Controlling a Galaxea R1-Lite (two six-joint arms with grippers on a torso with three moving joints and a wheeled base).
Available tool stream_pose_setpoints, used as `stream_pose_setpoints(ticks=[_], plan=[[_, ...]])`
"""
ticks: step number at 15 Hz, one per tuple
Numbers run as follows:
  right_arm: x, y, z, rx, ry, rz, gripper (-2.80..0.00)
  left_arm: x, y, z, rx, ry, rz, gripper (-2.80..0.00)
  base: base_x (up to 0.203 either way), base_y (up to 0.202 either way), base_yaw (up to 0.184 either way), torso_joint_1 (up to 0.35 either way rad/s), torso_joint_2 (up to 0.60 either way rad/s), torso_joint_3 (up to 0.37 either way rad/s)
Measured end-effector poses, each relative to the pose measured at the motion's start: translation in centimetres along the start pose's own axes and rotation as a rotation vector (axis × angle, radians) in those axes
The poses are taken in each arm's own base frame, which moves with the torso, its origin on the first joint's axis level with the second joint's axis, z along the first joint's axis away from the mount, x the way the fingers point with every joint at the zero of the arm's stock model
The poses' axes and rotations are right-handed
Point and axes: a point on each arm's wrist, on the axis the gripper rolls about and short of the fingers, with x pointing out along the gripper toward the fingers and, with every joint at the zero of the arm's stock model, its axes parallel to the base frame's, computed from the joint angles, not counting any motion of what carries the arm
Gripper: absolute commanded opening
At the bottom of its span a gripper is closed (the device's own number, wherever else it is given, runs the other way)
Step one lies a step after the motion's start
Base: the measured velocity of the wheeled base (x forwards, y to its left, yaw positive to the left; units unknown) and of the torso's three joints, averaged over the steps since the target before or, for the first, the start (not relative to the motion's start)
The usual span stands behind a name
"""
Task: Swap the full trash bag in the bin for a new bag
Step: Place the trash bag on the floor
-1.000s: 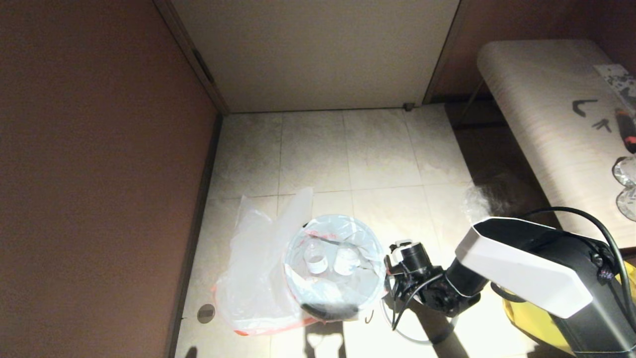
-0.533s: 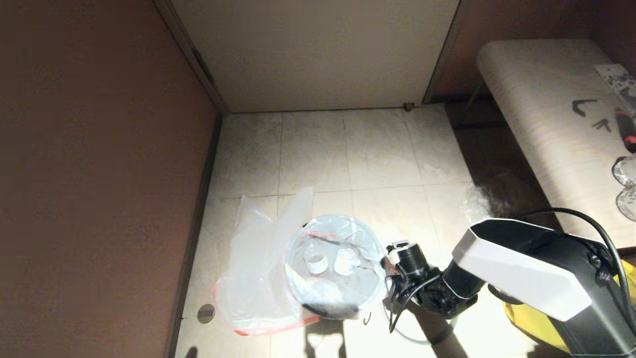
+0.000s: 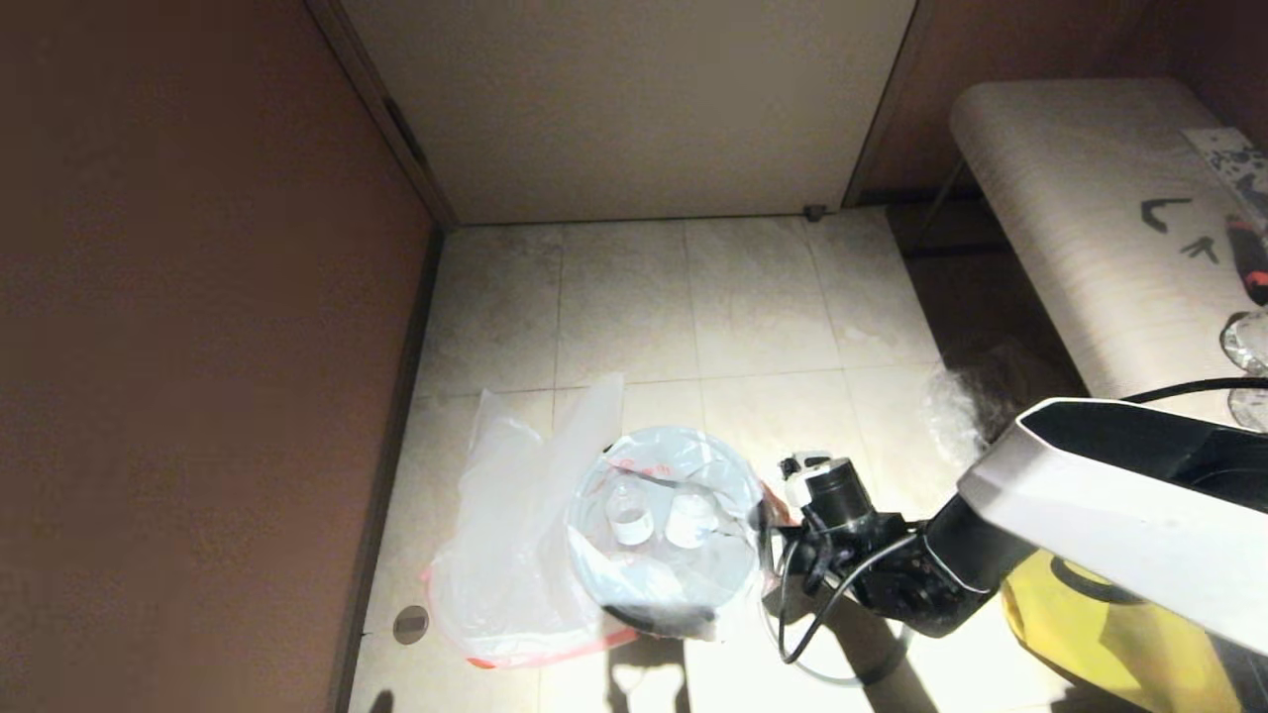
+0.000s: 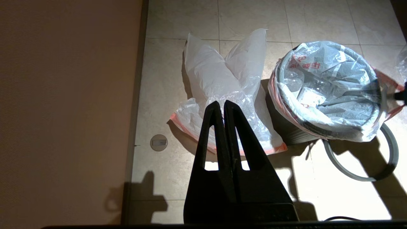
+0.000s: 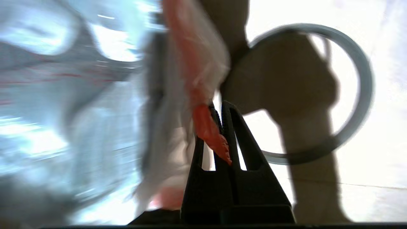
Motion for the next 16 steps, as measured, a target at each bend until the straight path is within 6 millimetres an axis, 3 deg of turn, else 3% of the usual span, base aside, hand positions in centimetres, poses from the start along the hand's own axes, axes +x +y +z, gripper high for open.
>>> stream_pose_setpoints(ticks=[3, 7, 12, 16], plan=[[-2.7, 2.0, 0.9, 0.013, -0.037, 0.079, -2.8, 0.0, 0.0, 0.0, 0.0, 0.0, 0.0, -2.8, 0.0, 0.0, 0.0, 0.0, 0.0, 0.0], [-3.9, 3.3, 1.9, 0.015, -0.044, 0.202, -2.8, 0.0, 0.0, 0.0, 0.0, 0.0, 0.0, -2.8, 0.0, 0.0, 0.0, 0.0, 0.0, 0.0], [-3.4, 5.8, 4.2, 0.021, -0.111, 0.32, -2.8, 0.0, 0.0, 0.0, 0.0, 0.0, 0.0, -2.8, 0.0, 0.0, 0.0, 0.0, 0.0, 0.0], [-1.5, 8.5, 4.3, 0.001, -0.134, 0.373, -2.8, 0.0, 0.0, 0.0, 0.0, 0.0, 0.0, -2.8, 0.0, 0.0, 0.0, 0.0, 0.0, 0.0]])
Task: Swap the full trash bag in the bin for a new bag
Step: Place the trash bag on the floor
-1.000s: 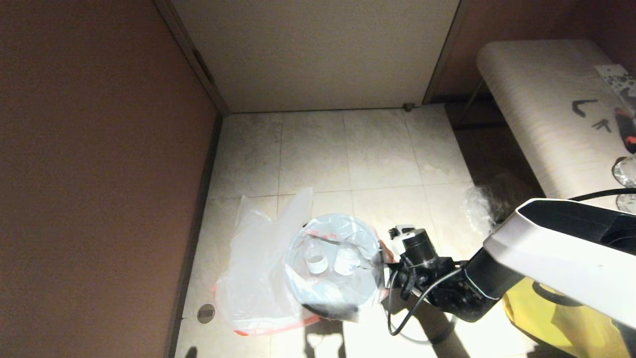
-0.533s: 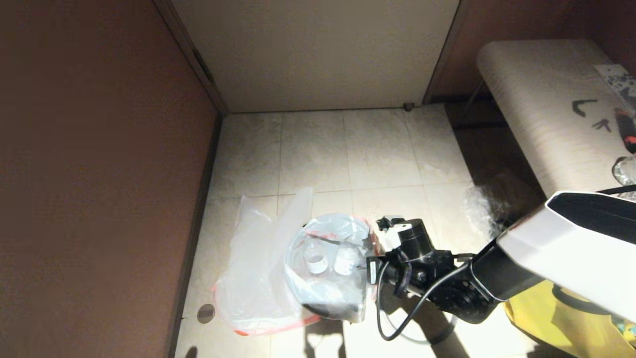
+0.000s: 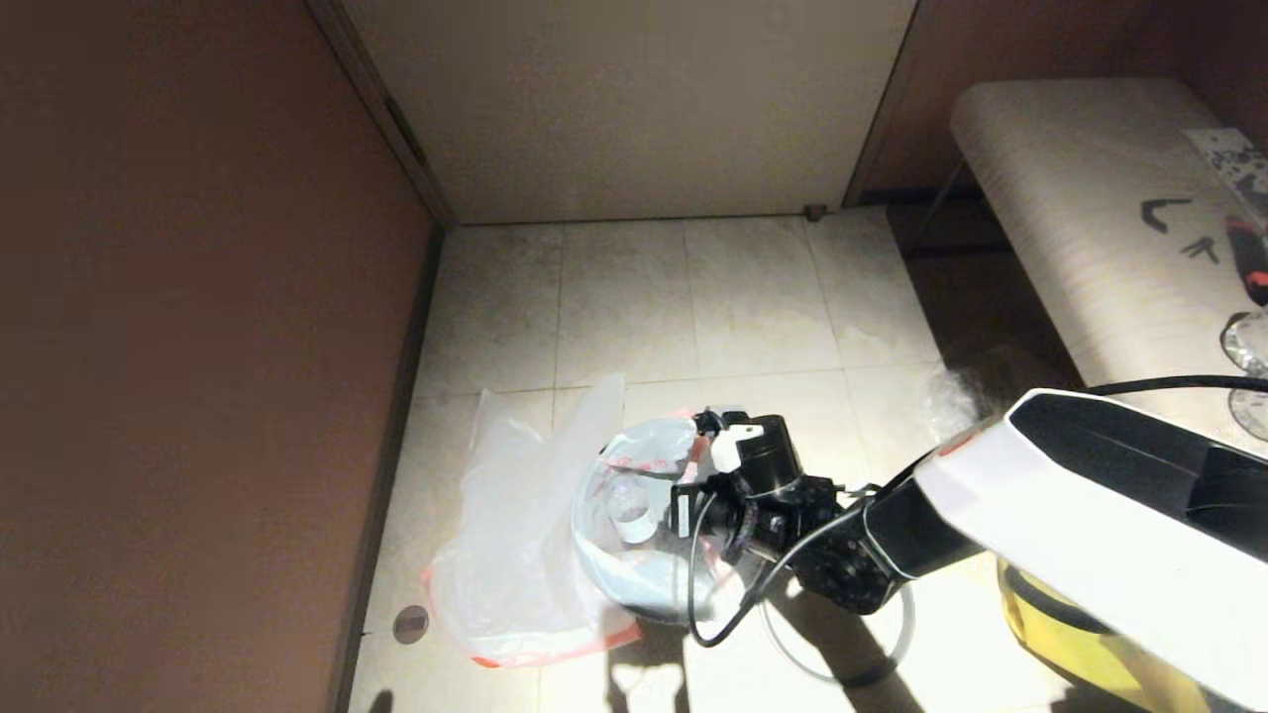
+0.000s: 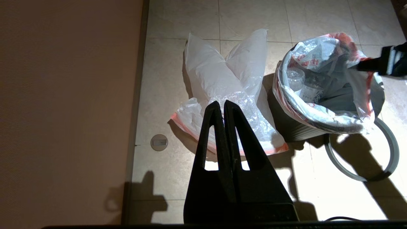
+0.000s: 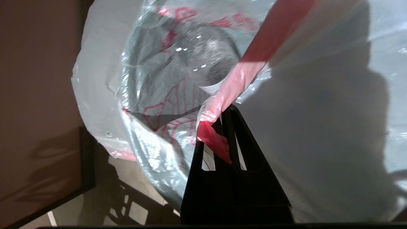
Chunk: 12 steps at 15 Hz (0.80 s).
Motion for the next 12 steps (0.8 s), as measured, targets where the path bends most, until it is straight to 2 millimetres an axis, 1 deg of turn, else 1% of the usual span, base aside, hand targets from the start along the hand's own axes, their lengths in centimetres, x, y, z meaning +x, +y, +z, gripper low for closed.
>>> stream_pose_setpoints(ticks=[2, 4, 7, 10, 12], plan=[[0.6, 0.4, -0.5, -0.007, 0.022, 0.007, -2.8, 0.0, 0.0, 0.0, 0.0, 0.0, 0.0, -2.8, 0.0, 0.0, 0.0, 0.0, 0.0, 0.0], [0.5, 1.1, -0.5, -0.008, 0.021, 0.022, -2.8, 0.0, 0.0, 0.0, 0.0, 0.0, 0.0, -2.8, 0.0, 0.0, 0.0, 0.0, 0.0, 0.0], [-0.8, 2.1, 0.7, -0.001, 0.001, 0.045, -2.8, 0.0, 0.0, 0.0, 0.0, 0.0, 0.0, -2.8, 0.0, 0.0, 0.0, 0.0, 0.0, 0.0], [-2.5, 3.8, 1.8, 0.02, -0.007, 0.08, -2.8, 0.0, 0.0, 0.0, 0.0, 0.0, 0.0, -2.8, 0.0, 0.0, 0.0, 0.0, 0.0, 0.0], [-2.8, 4.1, 2.1, 0.023, -0.013, 0.088, -2.8, 0.0, 0.0, 0.0, 0.0, 0.0, 0.0, -2.8, 0.0, 0.0, 0.0, 0.0, 0.0, 0.0]])
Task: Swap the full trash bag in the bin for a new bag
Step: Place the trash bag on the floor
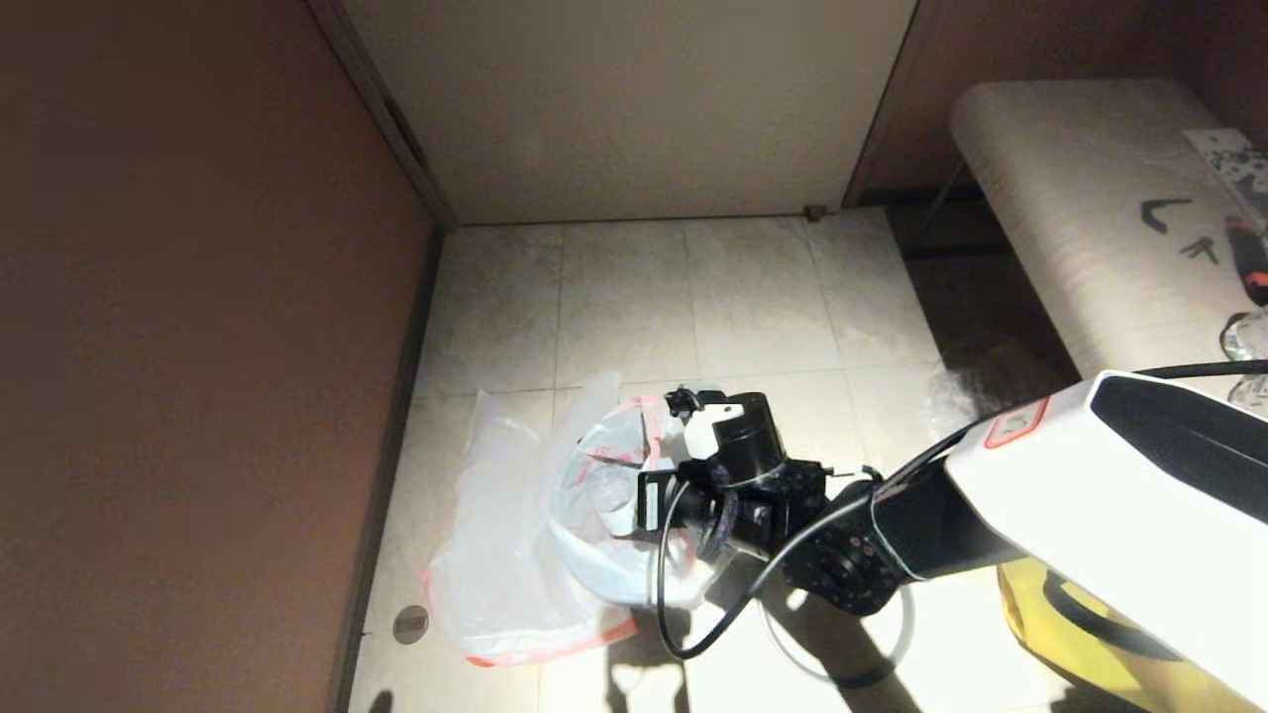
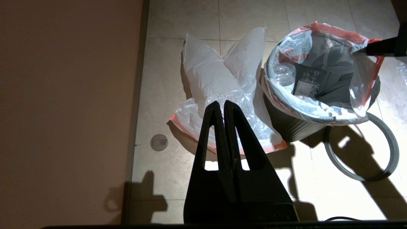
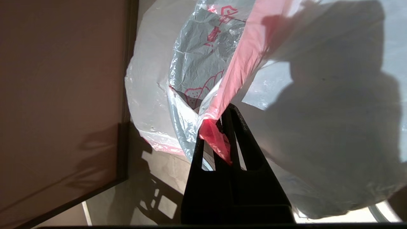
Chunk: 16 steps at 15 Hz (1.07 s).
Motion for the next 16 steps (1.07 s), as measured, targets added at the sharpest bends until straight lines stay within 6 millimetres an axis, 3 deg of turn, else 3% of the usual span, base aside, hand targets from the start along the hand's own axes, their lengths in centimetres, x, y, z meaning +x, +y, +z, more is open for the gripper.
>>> stream_pose_setpoints(ticks=[4, 9, 12, 16], plan=[[2.0, -1.6, -1.8, -0.017, 0.041, -0.038, -2.8, 0.0, 0.0, 0.0, 0.0, 0.0, 0.0, -2.8, 0.0, 0.0, 0.0, 0.0, 0.0, 0.0], [7.8, -2.7, -5.2, -0.114, 0.102, -0.06, -2.8, 0.0, 0.0, 0.0, 0.0, 0.0, 0.0, -2.8, 0.0, 0.0, 0.0, 0.0, 0.0, 0.0], [10.9, -3.2, -6.0, -0.182, 0.135, -0.089, -2.8, 0.0, 0.0, 0.0, 0.0, 0.0, 0.0, -2.8, 0.0, 0.0, 0.0, 0.0, 0.0, 0.0], [10.9, -1.1, -6.0, -0.187, 0.16, -0.075, -2.8, 0.0, 0.0, 0.0, 0.001, 0.0, 0.0, -2.8, 0.0, 0.0, 0.0, 0.0, 0.0, 0.0]])
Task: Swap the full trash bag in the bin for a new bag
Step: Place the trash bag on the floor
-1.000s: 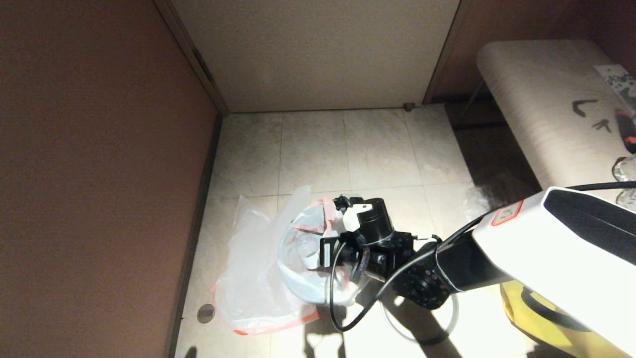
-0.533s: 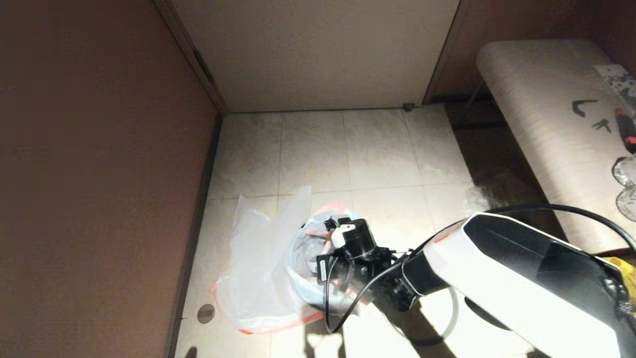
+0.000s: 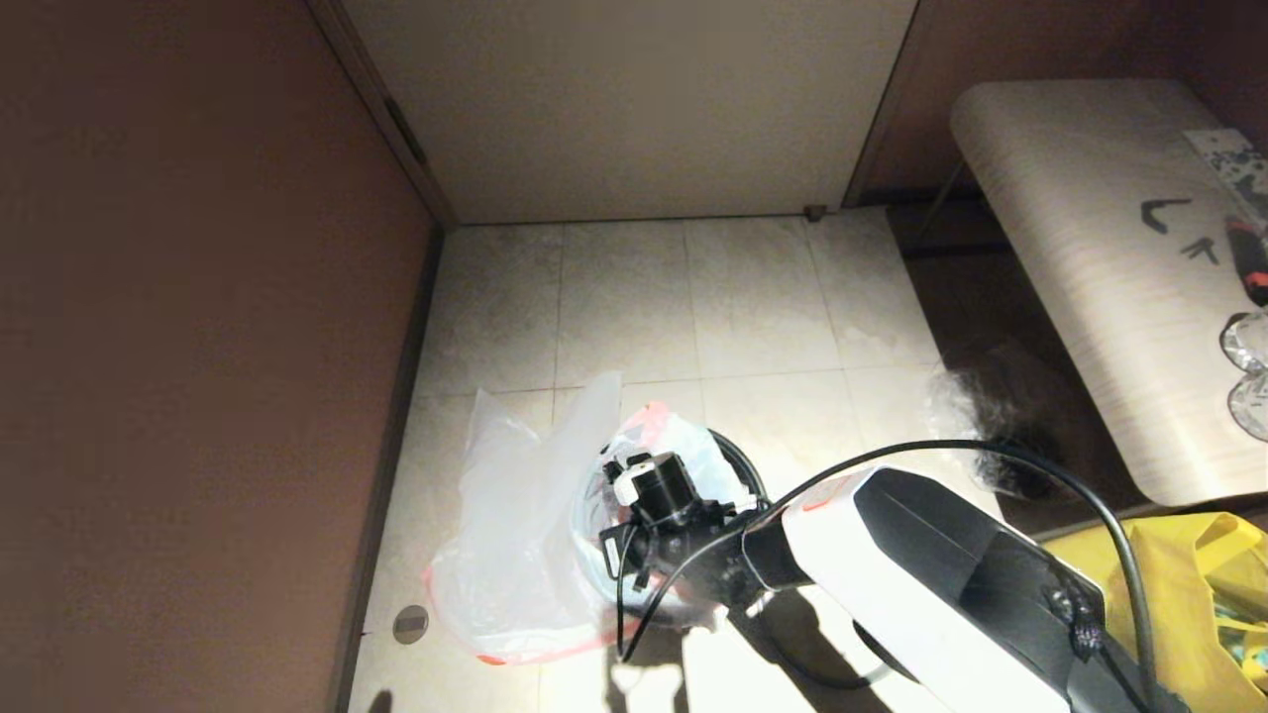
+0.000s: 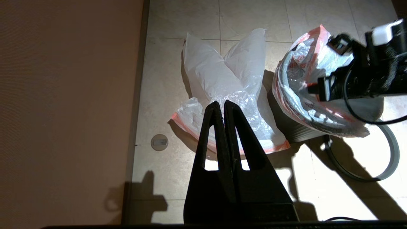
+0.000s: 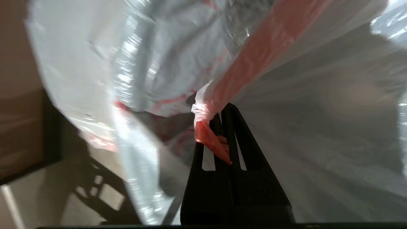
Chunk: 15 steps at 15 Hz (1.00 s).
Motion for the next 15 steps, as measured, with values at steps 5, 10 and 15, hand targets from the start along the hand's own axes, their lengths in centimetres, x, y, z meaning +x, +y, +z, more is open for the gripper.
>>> stream_pose_setpoints(ticks=[5, 10, 15], plan=[[-5.1, 2.5, 2.4, 0.082, 0.011, 0.035, -2.8, 0.0, 0.0, 0.0, 0.0, 0.0, 0.0, -2.8, 0.0, 0.0, 0.0, 0.0, 0.0, 0.0], [-11.0, 2.6, 5.0, 0.18, -0.02, 0.059, -2.8, 0.0, 0.0, 0.0, 0.0, 0.0, 0.0, -2.8, 0.0, 0.0, 0.0, 0.0, 0.0, 0.0], [-15.3, 2.6, 7.8, 0.23, -0.095, 0.093, -2.8, 0.0, 0.0, 0.0, 0.0, 0.0, 0.0, -2.8, 0.0, 0.0, 0.0, 0.0, 0.0, 0.0]])
